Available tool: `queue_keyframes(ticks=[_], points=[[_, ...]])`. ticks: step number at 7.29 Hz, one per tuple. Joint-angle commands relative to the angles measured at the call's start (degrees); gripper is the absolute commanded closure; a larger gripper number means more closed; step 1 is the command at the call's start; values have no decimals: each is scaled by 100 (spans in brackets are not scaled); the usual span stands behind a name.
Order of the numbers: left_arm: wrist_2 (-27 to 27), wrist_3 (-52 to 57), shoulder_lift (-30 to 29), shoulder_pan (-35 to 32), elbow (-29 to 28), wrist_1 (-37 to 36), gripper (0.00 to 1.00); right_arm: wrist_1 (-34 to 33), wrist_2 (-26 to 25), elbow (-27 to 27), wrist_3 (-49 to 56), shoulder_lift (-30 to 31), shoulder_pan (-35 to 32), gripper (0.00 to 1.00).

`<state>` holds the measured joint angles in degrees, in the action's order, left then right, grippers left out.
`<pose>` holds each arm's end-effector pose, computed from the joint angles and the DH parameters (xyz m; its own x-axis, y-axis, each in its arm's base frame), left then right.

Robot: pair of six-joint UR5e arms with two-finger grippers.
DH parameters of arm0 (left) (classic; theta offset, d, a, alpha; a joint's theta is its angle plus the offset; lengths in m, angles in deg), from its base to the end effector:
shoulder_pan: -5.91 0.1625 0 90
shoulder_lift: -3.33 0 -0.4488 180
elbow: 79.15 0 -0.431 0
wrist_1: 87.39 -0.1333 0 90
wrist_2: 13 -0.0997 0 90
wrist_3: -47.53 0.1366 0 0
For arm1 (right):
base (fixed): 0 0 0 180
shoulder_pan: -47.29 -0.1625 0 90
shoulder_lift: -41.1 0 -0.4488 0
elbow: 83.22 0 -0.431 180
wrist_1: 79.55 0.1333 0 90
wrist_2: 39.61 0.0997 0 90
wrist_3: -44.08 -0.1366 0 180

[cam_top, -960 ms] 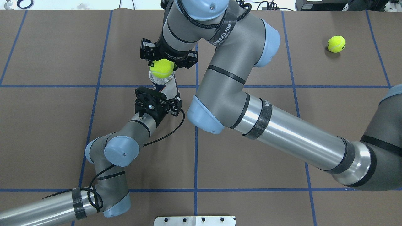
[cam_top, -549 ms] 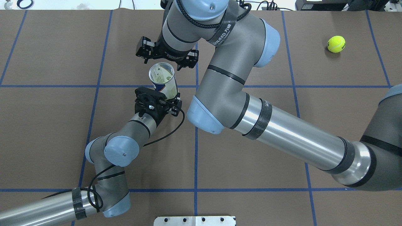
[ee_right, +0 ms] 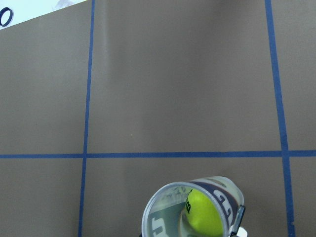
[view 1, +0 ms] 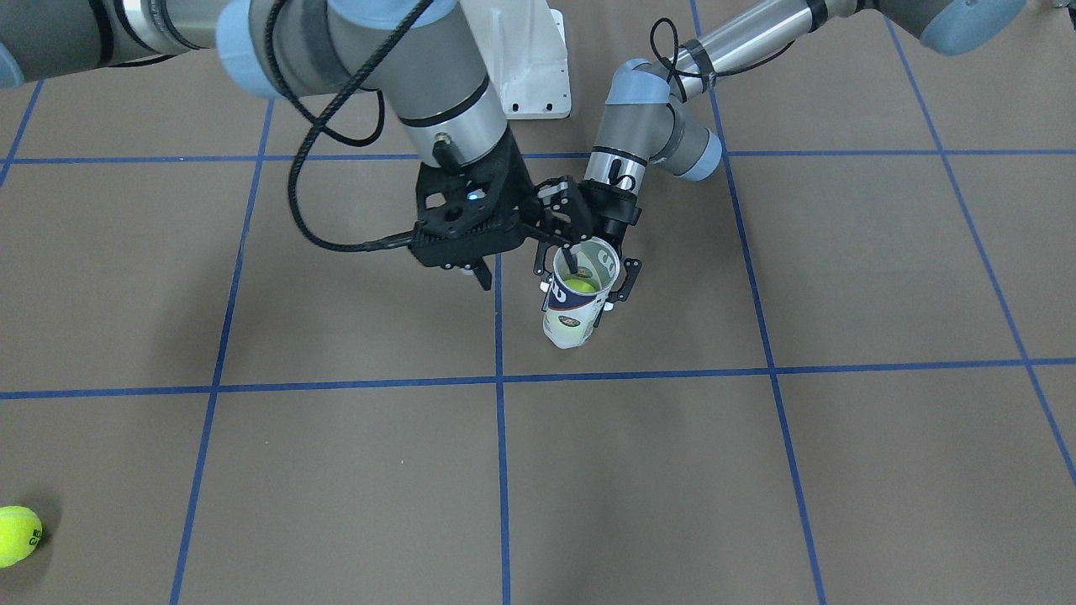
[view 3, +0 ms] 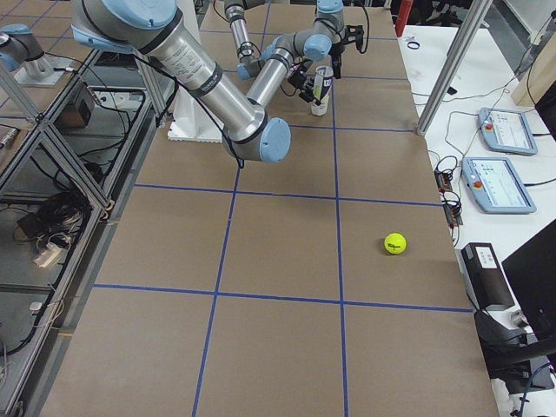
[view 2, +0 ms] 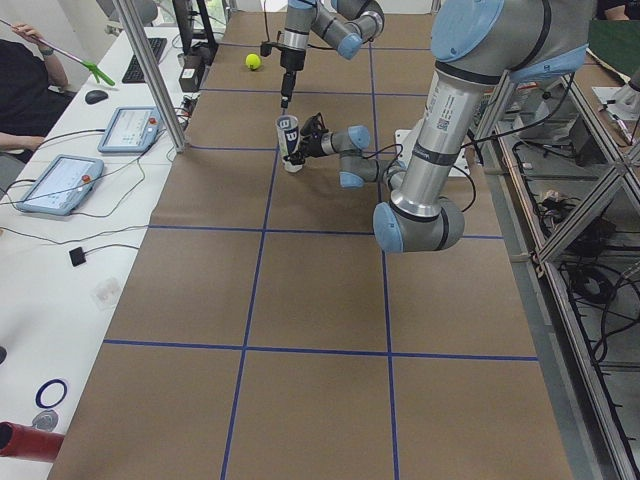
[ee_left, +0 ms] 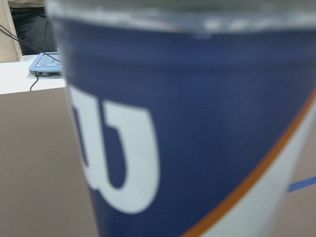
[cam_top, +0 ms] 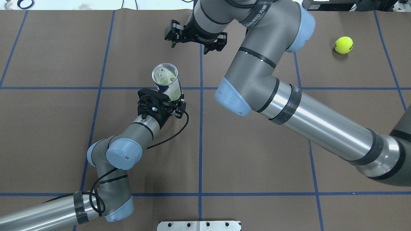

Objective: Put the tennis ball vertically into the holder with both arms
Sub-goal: 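Move the right gripper to the second yellow tennis ball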

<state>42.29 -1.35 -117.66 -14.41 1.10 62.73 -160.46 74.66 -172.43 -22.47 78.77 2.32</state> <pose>0.6383 -0.4614 0.3094 0.6410 0.3391 -0.6885 0.5201 0.4678 0.7146 -0.4978 -0.6064 0.0735 0.4739 -0.0394 0.8797 -0.2205 0.9619 0.1619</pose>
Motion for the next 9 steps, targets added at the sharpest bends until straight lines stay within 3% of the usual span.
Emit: queue_keyframes(ticks=[1, 2, 4, 7, 9], points=[[0, 1, -4, 2, 16, 0, 23, 32, 400, -79, 1471, 782, -825, 2], [0, 1, -4, 2, 8, 0, 23, 50, 690, -175, 2026, 1177, -1142, 2], [0, 10, -4, 2, 16, 0, 23, 41, 736, -176, 3291, 1846, -1590, 2], [0, 19, -4, -7, 16, 0, 23, 224, 886, 568, 4682, 2148, -2268, 2], [0, 27, -4, -42, 16, 0, 23, 2088, 877, 2136, 4949, 2130, -2445, 2]])
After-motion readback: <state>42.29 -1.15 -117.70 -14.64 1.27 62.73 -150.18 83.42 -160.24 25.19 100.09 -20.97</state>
